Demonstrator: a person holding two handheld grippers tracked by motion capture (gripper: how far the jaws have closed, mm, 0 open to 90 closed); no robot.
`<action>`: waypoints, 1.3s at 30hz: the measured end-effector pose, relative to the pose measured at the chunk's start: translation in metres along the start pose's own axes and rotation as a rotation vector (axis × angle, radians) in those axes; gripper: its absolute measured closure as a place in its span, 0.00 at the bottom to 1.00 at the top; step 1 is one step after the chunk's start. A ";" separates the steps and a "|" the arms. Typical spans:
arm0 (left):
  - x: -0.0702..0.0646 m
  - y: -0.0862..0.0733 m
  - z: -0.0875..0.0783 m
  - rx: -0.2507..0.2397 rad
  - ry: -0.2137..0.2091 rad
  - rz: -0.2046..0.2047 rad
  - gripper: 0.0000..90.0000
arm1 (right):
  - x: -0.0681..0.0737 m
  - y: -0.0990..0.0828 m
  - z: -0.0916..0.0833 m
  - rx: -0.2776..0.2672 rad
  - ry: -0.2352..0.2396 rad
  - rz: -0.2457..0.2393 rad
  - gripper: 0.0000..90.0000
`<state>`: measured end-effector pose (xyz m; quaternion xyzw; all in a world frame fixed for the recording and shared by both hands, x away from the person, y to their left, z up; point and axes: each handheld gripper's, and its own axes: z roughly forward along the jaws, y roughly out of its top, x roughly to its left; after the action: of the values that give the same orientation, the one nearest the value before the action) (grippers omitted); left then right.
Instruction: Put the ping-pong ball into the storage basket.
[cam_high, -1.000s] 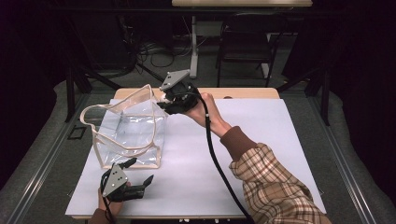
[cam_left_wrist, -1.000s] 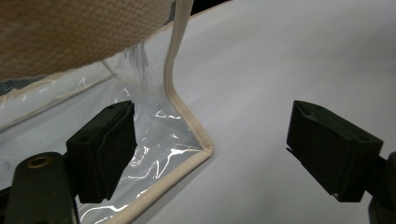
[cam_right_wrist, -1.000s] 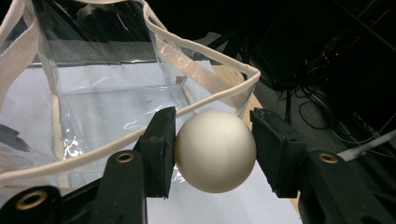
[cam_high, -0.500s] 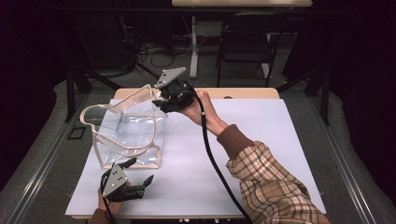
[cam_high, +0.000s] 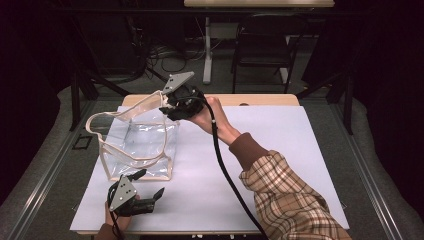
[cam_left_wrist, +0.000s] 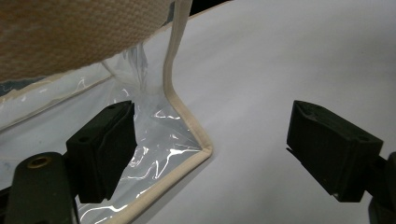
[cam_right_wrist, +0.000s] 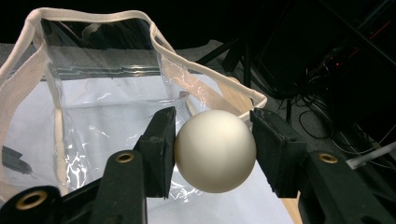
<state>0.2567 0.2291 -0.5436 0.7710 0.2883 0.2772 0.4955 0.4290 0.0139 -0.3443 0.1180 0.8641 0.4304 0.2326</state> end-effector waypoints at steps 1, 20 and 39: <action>0.000 0.000 0.000 0.001 0.001 -0.002 0.18 | 0.000 0.000 0.001 0.003 0.002 0.001 0.57; 0.000 0.000 0.000 -0.001 0.005 0.000 0.18 | 0.003 0.008 0.010 0.016 0.004 -0.019 0.57; 0.000 0.000 0.000 -0.001 0.004 0.000 0.18 | 0.008 0.018 0.024 0.041 0.026 -0.025 0.57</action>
<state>0.2566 0.2293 -0.5436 0.7702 0.2891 0.2788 0.4955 0.4342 0.0446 -0.3454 0.1063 0.8772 0.4110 0.2242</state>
